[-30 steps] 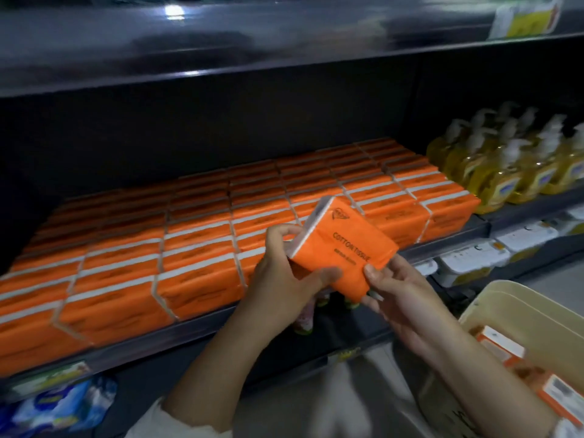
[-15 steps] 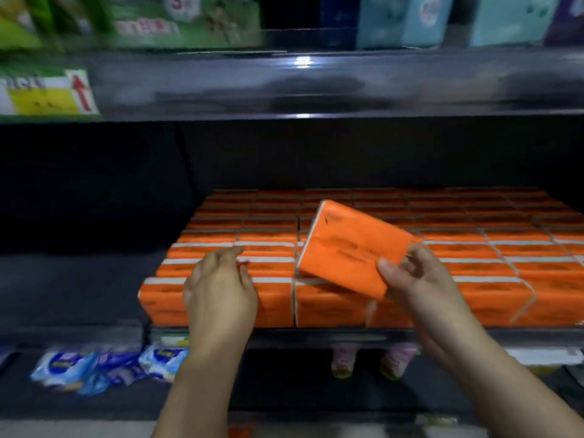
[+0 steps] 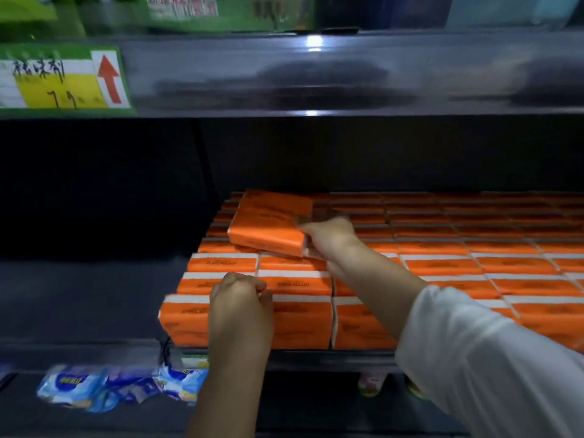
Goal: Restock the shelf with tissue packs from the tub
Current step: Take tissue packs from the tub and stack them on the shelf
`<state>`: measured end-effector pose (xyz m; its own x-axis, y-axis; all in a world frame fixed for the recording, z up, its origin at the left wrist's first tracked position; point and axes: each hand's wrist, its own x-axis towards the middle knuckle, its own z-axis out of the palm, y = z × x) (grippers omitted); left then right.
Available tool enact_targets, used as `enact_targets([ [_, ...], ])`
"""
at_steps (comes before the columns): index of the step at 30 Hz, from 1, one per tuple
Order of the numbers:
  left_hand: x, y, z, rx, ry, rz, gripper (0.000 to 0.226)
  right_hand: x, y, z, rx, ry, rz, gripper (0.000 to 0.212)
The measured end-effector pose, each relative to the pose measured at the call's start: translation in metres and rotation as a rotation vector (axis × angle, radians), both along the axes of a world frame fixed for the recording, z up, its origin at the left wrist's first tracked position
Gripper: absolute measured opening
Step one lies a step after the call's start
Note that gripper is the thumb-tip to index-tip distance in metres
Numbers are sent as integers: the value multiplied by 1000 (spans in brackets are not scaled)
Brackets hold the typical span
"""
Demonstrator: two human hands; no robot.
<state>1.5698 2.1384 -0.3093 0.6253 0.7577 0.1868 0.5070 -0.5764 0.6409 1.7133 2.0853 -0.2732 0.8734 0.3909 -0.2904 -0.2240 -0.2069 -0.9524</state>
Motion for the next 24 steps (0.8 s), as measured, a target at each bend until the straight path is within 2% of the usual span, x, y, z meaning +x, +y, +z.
enact_targets([
  [5, 4, -1, 3, 19, 34, 14, 22, 18, 32, -1, -188, -202, 86, 40],
  [9, 6, 1, 1, 30, 44, 14, 21, 22, 31, -5, -280, -314, 102, 39],
  [12, 6, 2, -2, 59, 13, 6, 19, 21, 22, -6, -257, -351, 97, 39],
  [16, 9, -5, 5, 158, -51, 14, 16, 12, -4, -2, -160, -376, 76, 27],
  [20, 21, -38, 14, 281, -225, -186, 14, 2, -66, -3, -238, -612, 12, 26],
  [24, 39, -98, 19, 330, -221, -506, 15, -6, -145, -10, -282, -802, -50, 23],
])
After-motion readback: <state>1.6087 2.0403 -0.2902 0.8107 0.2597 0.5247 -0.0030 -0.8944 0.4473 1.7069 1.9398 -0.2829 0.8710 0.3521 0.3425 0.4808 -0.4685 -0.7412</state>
